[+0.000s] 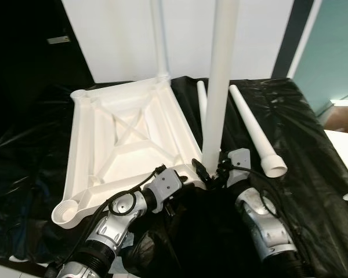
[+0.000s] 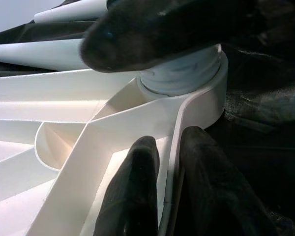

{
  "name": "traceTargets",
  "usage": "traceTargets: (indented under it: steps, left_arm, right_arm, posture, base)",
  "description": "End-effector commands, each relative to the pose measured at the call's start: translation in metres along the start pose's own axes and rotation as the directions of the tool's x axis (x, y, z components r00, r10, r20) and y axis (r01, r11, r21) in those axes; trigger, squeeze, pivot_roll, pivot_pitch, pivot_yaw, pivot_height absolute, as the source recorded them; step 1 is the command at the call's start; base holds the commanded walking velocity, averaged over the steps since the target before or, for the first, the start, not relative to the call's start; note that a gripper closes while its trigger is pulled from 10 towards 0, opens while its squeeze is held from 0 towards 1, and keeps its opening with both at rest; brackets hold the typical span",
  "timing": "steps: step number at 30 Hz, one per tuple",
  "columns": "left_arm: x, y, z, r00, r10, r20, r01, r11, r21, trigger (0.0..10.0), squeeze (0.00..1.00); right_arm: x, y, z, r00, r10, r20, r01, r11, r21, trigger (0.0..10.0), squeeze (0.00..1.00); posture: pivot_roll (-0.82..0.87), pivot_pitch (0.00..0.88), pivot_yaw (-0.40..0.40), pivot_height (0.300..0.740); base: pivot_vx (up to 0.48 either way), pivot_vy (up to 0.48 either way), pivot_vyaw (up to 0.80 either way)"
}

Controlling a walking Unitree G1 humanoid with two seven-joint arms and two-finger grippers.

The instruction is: Building children table

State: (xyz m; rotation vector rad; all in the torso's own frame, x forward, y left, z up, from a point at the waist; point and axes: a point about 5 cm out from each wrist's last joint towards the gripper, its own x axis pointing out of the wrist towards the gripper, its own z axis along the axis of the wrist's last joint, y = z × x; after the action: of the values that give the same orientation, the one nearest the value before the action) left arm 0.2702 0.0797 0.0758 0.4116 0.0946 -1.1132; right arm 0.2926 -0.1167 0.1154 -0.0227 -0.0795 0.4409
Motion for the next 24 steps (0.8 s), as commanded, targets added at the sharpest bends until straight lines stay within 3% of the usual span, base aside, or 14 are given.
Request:
traceTargets:
  steps: [1, 4, 10, 11, 12, 13, 14, 17, 20, 24]
  left_arm:
    - [-0.004, -0.028, -0.034, 0.978, -0.156, -0.142, 0.144, 0.986, -0.086, 10.0, 0.0]
    - [-0.002, -0.032, -0.034, 0.98, -0.149, -0.135, 0.136, 0.986, -0.099, 10.0, 0.0]
    - [-0.001, -0.031, -0.034, 0.981, -0.143, -0.134, 0.13, 0.986, -0.1, 10.0, 0.0]
    - [-0.001, -0.03, -0.034, 0.981, -0.14, -0.133, 0.128, 0.987, -0.098, 10.0, 0.0]
    - [-0.001, -0.029, -0.034, 0.982, -0.137, -0.132, 0.125, 0.987, -0.097, 10.0, 0.0]
    - [-0.001, -0.029, -0.034, 0.982, -0.137, -0.132, 0.125, 0.987, -0.097, 10.0, 0.0]
    - [-0.001, -0.029, -0.033, 0.982, -0.134, -0.131, 0.122, 0.988, -0.096, 10.0, 0.0]
    - [-0.001, -0.029, -0.033, 0.982, -0.134, -0.131, 0.122, 0.988, -0.096, 10.0, 0.0]
    - [-0.001, -0.029, -0.033, 0.983, -0.133, -0.13, 0.121, 0.988, -0.096, 10.0, 0.0]
    - [0.0, -0.029, -0.033, 0.983, -0.13, -0.127, 0.118, 0.988, -0.098, 10.0, 0.0]
  right_arm:
    - [0.004, -0.013, 0.003, 0.998, 0.053, -0.027, -0.052, 0.998, 0.018, 10.0, 0.0]
    - [0.012, -0.023, 0.015, 0.954, 0.293, -0.062, -0.293, 0.956, 0.014, 10.0, 0.0]
    - [0.007, -0.027, 0.017, 0.889, 0.441, -0.12, -0.443, 0.896, 0.012, 10.0, 0.0]
    - [0.005, -0.031, 0.016, 0.858, 0.49, -0.15, -0.494, 0.869, 0.016, 2.0, 0.0]
    - [0.002, -0.035, 0.017, 0.827, 0.536, -0.169, -0.538, 0.842, 0.034, 0.0, 0.0]
    - [0.002, -0.035, 0.017, 0.827, 0.536, -0.169, -0.538, 0.842, 0.034, 0.0, 0.0]
    - [0.0, -0.04, 0.021, 0.802, 0.569, -0.182, -0.57, 0.82, 0.054, 0.0, 0.0]
    - [0.0, -0.041, 0.022, 0.799, 0.573, -0.183, -0.573, 0.817, 0.059, 0.0, 0.0]
    - [0.002, -0.043, 0.024, 0.806, 0.565, -0.179, -0.563, 0.824, 0.065, 0.0, 0.0]
    - [0.004, -0.04, 0.024, 0.831, 0.543, -0.12, -0.526, 0.837, 0.15, 0.0, 0.0]
  posture:
    - [0.07, 0.0, 0.038, 0.74]
    - [0.07, 0.0, 0.03, 0.74]
    - [0.07, 0.0, 0.024, 0.74]
    - [0.07, 0.0, 0.02, 0.74]
    - [0.07, 0.0, 0.02, 0.74]
    - [0.07, 0.0, 0.02, 0.74]
    - [0.07, 0.0, 0.016, 0.74]
    - [0.07, 0.0, 0.016, 0.74]
    - [0.07, 0.0, 0.016, 0.74]
    - [0.07, 0.0, 0.013, 0.74]
  base:
    - [0.0, 0.0, 0.0]
    - [0.0, 0.0, 0.0]
    - [0.0, 0.0, 0.0]
    - [0.0, 0.0, 0.0]
    - [0.0, 0.0, 0.0]
    - [0.0, 0.0, 0.0]
    - [0.0, 0.0, 0.0]
    - [0.0, 0.0, 0.0]
    - [0.0, 0.0, 0.0]
    - [0.0, 0.0, 0.0]
